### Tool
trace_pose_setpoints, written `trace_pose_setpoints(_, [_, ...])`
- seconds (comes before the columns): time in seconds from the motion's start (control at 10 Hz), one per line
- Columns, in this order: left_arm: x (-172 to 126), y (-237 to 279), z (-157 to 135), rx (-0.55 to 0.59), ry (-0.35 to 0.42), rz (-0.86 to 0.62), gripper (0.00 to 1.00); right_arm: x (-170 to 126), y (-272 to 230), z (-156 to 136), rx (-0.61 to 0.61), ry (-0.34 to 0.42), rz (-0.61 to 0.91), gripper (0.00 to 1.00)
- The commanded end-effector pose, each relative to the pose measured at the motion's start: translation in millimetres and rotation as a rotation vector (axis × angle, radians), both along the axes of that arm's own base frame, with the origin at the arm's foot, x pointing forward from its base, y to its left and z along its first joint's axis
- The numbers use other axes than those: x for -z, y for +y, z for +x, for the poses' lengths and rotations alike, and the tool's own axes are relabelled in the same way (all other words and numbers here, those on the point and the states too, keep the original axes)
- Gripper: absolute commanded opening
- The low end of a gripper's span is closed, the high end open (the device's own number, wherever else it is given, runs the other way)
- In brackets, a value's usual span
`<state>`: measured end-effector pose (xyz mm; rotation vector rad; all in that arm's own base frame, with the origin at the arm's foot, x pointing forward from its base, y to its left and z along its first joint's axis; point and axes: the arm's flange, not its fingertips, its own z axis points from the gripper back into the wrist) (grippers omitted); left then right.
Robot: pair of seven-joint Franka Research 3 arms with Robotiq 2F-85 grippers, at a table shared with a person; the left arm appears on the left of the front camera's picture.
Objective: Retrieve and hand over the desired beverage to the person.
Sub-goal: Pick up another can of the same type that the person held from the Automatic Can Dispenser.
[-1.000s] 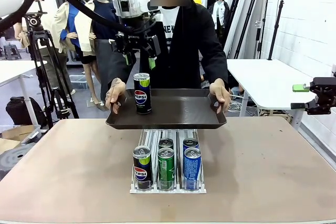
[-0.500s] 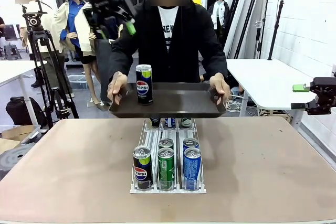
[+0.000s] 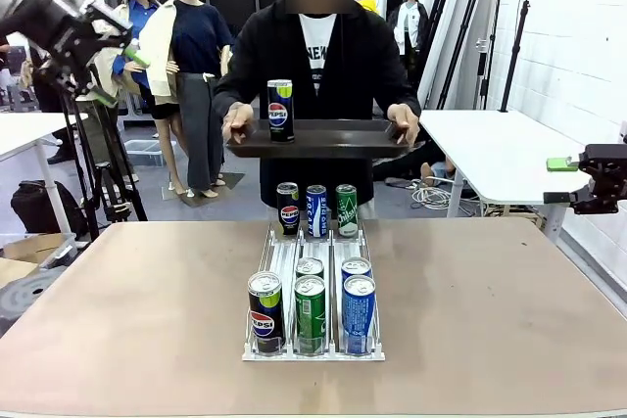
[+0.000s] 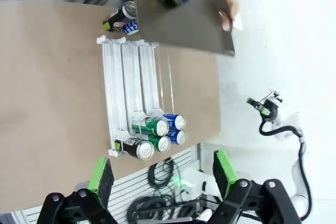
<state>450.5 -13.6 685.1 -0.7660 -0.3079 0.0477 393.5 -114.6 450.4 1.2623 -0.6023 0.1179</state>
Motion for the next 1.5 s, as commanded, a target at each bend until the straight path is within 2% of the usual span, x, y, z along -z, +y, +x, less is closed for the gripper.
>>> trace_pose_setpoints(0.0, [39.3, 18.0, -22.0, 0.016, -0.044, -0.154, 1.0, 0.1, 1.5, -0.1, 0.002, -0.001, -0.003, 1.0])
trace_pose_setpoints(0.1, [58.0, 38.1, -29.5, 0.01, -0.03, -0.234, 1.0, 0.1, 1.5, -0.1, 0.002, -0.001, -0.003, 1.0])
trace_pose_setpoints(0.3, [72.2, 72.8, -39.5, 0.05, -0.007, -0.349, 1.0, 0.1, 1.5, -0.1, 0.002, -0.001, -0.003, 1.0])
trace_pose_setpoints(0.6, [97.6, 135.1, -43.8, 0.045, 0.117, -0.495, 1.0, 0.1, 1.5, -0.1, 0.002, -0.001, -0.003, 1.0])
trace_pose_setpoints(0.8, [118.2, 172.5, -40.0, 0.058, 0.198, -0.538, 1.0, 0.1, 1.5, -0.1, 0.002, -0.001, -0.003, 1.0])
trace_pose_setpoints(1.2, [158.8, 219.1, -28.7, -0.03, 0.213, -0.61, 1.0, 0.1, 1.5, -0.1, 0.002, -0.001, -0.003, 1.0])
trace_pose_setpoints(1.3, [164.0, 219.5, -28.1, -0.04, 0.207, -0.621, 1.0, 0.1, 1.5, -0.1, 0.002, -0.001, -0.003, 1.0])
trace_pose_setpoints(1.4, [159.3, 215.4, -35.3, -0.043, 0.248, -0.582, 1.0, 0.1, 1.5, -0.1, 0.002, -0.001, -0.003, 1.0])
